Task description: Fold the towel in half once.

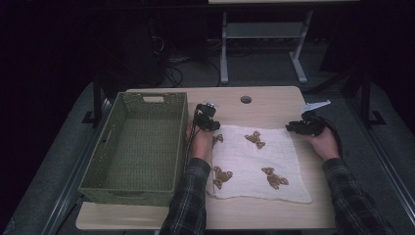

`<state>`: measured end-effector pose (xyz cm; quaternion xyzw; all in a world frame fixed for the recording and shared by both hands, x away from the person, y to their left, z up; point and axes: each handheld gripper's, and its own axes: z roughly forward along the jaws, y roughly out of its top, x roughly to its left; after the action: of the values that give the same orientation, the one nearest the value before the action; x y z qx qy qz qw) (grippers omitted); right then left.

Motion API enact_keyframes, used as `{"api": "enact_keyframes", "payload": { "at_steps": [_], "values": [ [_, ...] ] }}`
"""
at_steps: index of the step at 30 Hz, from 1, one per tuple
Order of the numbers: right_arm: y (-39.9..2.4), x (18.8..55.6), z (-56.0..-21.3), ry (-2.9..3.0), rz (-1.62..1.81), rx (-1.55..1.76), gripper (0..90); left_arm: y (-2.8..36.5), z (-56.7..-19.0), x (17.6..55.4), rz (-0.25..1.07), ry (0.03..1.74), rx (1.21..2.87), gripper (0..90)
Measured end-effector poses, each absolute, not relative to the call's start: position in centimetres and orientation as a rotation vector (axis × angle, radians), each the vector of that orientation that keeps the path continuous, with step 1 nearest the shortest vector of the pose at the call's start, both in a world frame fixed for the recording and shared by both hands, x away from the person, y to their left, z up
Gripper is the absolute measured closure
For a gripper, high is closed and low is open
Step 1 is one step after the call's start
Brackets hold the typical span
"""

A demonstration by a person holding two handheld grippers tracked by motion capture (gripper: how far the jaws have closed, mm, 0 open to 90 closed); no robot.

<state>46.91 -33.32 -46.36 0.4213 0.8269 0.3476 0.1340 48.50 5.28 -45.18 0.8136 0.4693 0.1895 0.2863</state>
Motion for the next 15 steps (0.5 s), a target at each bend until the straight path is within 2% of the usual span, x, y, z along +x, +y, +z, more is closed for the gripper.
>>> {"api": "enact_keyframes", "payload": {
  "at_steps": [6, 12, 15],
  "values": [
    [-33.53, 47.24, -47.10, 2.424, 1.031, 1.230, 68.9, 5.34, -45.39, 48.54, 0.495, 1.261, 2.178, 58.5],
    [-33.35, 47.27, -47.14, 2.432, 0.998, 1.208, 85.0, 5.29, -45.54, 48.57, 0.489, 1.260, 2.184, 59.2],
    [-33.45, 47.27, -47.09, 2.413, 0.974, 1.217, 86.8, 5.22, -45.65, 48.60, 0.485, 1.257, 2.180, 59.6]
  ]
}}
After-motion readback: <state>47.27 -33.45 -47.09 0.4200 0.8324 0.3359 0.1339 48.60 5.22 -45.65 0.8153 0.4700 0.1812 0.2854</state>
